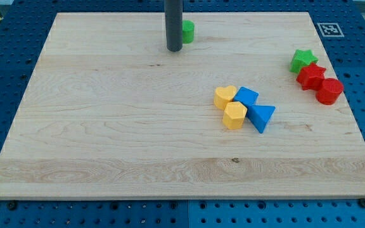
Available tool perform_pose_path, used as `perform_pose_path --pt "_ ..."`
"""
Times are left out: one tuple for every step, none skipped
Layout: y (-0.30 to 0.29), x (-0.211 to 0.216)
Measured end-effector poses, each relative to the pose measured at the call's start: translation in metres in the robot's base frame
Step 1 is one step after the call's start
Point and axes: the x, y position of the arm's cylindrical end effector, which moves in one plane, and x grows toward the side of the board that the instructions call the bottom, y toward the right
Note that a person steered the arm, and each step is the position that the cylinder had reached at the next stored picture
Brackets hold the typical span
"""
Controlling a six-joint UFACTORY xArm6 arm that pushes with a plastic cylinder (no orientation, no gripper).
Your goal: Place the arm left to the green circle
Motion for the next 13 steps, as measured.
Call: perform_pose_path --pt "-0.001 -0.001" --pt "-0.001 -0.003" --pt "-0.001 -0.005" --pt "-0.001 -0.007" --pt "-0.001 -0.011" --pt "-0.002 -0.013" --pt "-0.008 -0.014" --pt "-0.012 -0.016" --pt "-0.012 -0.021" --pt "-0.006 -0.024" --pt "0.001 -0.024" --pt "0.003 -0.032" --pt "0.003 -0.033"
